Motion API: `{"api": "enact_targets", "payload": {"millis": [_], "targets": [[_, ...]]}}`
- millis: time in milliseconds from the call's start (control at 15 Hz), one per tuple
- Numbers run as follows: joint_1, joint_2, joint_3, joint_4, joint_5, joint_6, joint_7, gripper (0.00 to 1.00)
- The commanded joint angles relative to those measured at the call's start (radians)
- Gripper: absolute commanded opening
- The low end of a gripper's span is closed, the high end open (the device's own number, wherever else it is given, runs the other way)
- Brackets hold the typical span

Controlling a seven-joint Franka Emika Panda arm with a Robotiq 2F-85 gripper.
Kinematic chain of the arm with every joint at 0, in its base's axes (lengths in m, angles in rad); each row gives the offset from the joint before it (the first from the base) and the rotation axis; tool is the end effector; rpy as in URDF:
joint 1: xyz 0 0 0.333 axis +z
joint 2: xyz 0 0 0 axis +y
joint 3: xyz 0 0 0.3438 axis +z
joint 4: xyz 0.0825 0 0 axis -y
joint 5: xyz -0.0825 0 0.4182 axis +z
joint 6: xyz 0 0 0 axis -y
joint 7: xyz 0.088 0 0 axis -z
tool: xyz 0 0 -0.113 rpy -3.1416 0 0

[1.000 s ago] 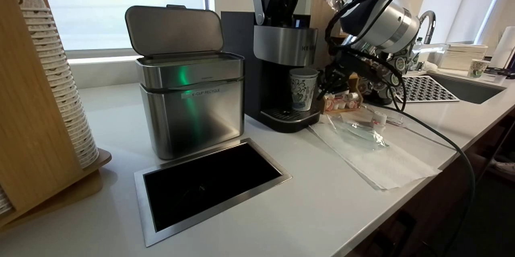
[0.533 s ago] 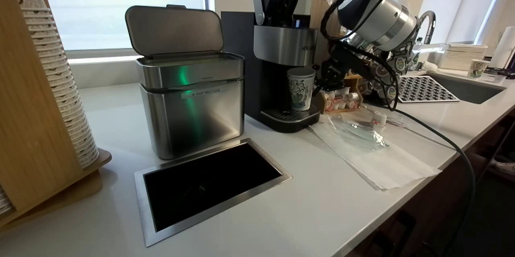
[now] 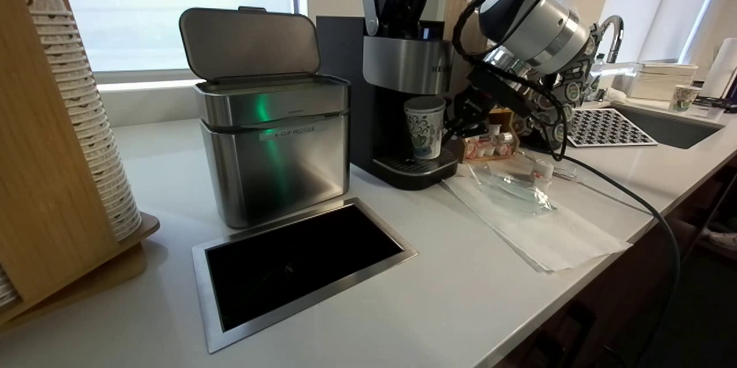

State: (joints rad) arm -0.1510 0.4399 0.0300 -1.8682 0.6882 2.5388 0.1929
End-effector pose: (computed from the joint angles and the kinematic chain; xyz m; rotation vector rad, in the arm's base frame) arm 0.6904 -0.0909 0.2976 -2.4241 1.0962 -0.2718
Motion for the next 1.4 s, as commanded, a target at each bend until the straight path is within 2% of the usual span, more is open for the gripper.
{"api": "enact_targets", "payload": {"millis": [0,1333], "targets": [[0.010,0.031,-0.014,0.041,-0.004,-0.085,0.039,0.00],[0.023,0.062,-0.018,0.107,-0.011,-0.194,0.058,0.00]]}}
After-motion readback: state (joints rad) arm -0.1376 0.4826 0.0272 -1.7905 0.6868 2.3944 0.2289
